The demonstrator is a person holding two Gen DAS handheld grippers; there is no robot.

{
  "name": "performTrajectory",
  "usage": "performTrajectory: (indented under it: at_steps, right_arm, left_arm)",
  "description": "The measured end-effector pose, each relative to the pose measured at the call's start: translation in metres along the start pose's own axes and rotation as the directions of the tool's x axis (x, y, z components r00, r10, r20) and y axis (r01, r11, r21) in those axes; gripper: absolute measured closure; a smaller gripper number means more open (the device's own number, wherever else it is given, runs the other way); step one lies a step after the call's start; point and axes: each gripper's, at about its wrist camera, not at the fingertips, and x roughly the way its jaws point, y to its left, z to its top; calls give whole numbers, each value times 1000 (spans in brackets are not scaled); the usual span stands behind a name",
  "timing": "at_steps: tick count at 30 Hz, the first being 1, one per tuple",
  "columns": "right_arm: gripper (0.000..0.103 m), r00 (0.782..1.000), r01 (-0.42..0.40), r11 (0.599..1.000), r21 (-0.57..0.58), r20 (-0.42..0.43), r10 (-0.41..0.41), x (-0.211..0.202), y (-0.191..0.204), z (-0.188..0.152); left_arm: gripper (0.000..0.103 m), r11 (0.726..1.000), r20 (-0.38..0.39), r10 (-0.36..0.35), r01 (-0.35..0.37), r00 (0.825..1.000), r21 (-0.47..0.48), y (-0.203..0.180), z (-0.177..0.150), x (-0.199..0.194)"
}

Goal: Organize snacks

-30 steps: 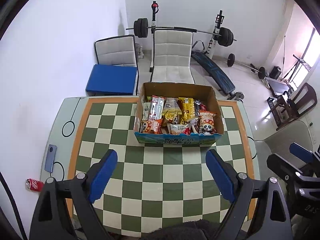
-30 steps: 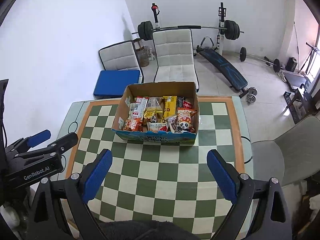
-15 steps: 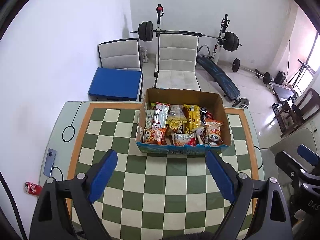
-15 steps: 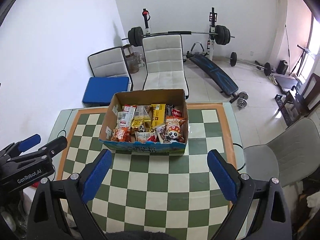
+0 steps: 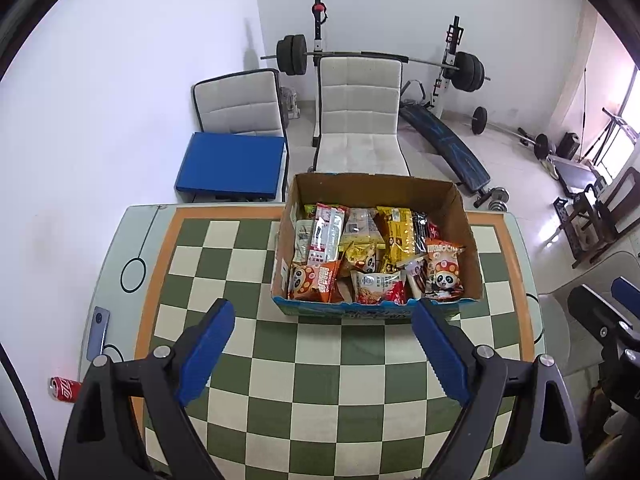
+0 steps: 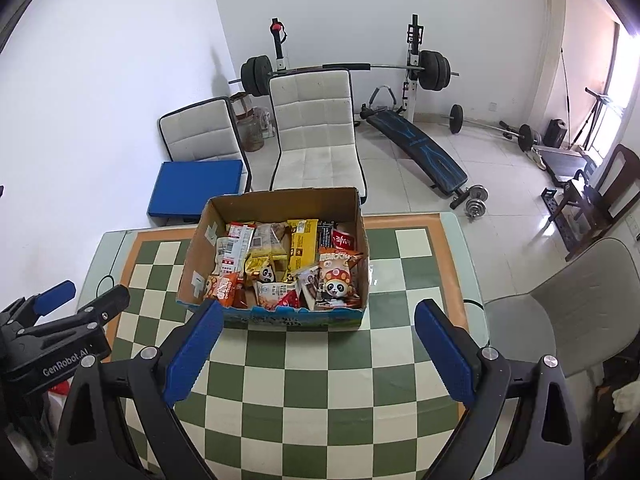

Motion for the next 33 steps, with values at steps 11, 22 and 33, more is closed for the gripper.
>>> performTrajectory:
  at_steps: [11,22,33]
  right_arm:
    - [5,1000,10,1000,-6,-27,-10,22,2,0]
    - [5,999,18,1000,2,-28,-18,26,-2,-1]
    - [5,999,21,1000,7,-32,-20,27,-4,-1]
  left_arm:
    - [12,1000,-13,0,0,1000,11,-6,5,10]
    - [12,1000,-9,-6,6,1000,9,-8,6,6]
    - [12,1000,-6,-10,10,1000,17,-10,6,1]
